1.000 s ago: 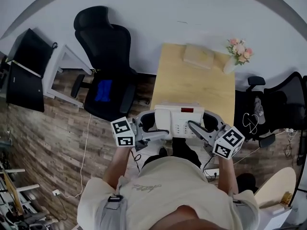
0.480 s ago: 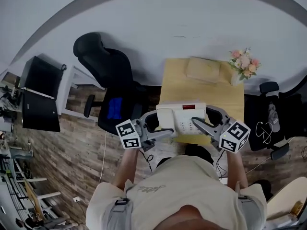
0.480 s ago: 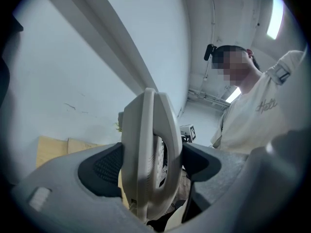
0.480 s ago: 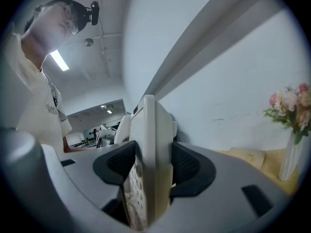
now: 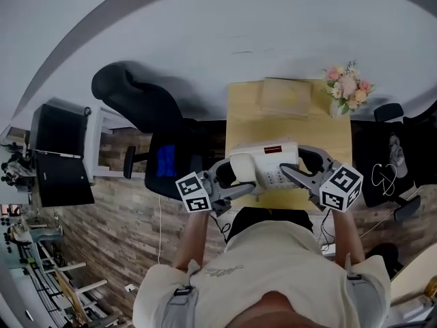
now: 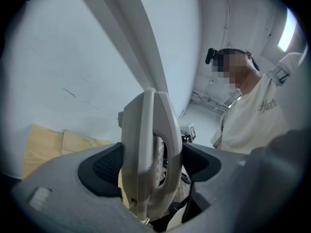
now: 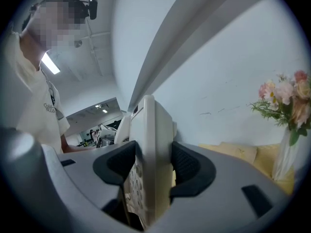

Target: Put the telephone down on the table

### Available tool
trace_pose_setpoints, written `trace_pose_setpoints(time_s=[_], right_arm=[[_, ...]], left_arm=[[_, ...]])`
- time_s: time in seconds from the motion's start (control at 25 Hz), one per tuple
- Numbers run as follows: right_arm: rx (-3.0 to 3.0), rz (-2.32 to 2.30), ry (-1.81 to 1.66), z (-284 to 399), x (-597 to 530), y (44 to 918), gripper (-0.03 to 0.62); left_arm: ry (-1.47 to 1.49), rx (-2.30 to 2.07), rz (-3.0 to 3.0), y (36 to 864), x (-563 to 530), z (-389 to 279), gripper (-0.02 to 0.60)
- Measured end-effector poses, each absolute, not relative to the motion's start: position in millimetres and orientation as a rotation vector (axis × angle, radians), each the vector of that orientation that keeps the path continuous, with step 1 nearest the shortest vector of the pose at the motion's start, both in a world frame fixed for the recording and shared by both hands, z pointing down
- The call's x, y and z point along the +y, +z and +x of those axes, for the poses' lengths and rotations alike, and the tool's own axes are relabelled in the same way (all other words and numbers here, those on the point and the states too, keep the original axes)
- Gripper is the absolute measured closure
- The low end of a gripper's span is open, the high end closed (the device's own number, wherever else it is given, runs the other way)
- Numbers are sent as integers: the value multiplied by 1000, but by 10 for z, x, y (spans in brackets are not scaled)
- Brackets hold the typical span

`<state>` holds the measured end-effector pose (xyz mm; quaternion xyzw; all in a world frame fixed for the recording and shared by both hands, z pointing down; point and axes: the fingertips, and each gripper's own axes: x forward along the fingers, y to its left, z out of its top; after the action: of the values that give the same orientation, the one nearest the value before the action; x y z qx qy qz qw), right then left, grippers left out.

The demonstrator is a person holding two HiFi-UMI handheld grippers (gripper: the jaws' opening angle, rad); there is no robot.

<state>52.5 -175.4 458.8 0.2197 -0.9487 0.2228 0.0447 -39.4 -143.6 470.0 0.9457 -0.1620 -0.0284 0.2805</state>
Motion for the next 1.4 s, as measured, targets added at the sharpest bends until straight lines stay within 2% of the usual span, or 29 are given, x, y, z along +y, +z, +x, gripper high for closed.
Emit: trace_pose_setpoints(time_s=[0.84,1.4], right_arm=[[-2771,743,892,-64,-1923,5203,365],[-2612,808,1190,409,-2597,6632,365]], left_arm=[[14,-311,2429,5242,-1680,-1000,198],[95,-203,2236,6605,-2439,-548,198]])
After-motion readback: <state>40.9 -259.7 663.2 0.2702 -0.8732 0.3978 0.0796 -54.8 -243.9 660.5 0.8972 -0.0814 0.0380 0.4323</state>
